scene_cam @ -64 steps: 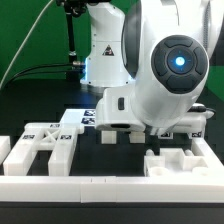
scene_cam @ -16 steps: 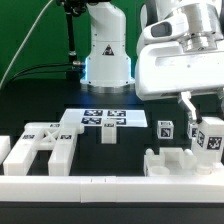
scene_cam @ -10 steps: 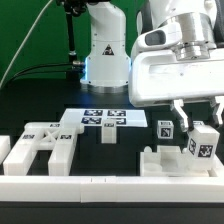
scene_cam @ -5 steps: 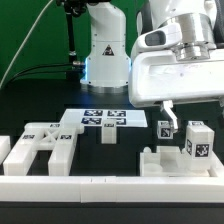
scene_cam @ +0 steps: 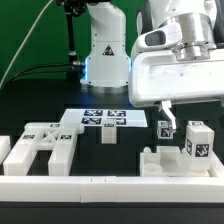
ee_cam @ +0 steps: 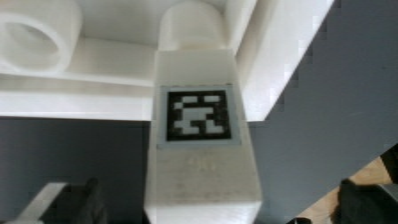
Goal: Assemble chair
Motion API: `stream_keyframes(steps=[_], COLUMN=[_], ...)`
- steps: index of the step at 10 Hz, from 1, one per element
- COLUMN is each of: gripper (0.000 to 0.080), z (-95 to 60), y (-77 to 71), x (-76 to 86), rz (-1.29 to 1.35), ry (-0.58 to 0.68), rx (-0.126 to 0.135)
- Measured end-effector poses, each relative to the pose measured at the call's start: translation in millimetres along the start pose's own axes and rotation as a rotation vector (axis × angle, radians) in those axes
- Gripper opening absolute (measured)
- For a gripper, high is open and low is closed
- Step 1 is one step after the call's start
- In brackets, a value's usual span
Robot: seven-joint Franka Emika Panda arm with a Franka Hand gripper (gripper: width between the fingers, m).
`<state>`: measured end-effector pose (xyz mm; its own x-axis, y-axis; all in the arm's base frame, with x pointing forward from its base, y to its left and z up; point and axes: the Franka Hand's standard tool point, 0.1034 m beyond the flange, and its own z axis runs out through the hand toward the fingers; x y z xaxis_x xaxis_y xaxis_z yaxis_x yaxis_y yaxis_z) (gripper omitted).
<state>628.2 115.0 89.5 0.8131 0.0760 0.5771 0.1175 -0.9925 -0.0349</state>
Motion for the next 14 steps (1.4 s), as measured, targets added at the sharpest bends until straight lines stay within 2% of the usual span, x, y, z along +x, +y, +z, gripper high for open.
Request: stream_keyframes(steps=[1,2,3,5,6,8,9,11,12,13,14], gripper=[0.0649,0.0649,0.0649,0.0649,0.0649,0.0649,0.0649,0.0649,0.0649,0.0649,0.0649], z=[1.5,0.3,3.3,10.9,13.8,16.7,15.7,13.7,9.8,12.3,20.5], y=[0.6,-2.8,-5.0,0.0,-1.9,2.0,-1.7,-3.6,-2.7,9.8,16.0], x=[1.0,11.5,10.7,4.7,-0.1,2.1,-3.3,-1.5,-7.0,5.6,13.7], rz=[0.043,0.057,0.065,0.065,0.067,0.072,0.075,0.077,0.079,0.082,0.096], ry=[-0.073,-0.077,-0.090,-0.111,-0.184,-0.266,-0.369,-0.469,-0.585,-0.625,-0.612], rx=[0.001,0.006,0.009,0.005,0.015,0.023,0.038,0.054,0.066,0.031,0.012])
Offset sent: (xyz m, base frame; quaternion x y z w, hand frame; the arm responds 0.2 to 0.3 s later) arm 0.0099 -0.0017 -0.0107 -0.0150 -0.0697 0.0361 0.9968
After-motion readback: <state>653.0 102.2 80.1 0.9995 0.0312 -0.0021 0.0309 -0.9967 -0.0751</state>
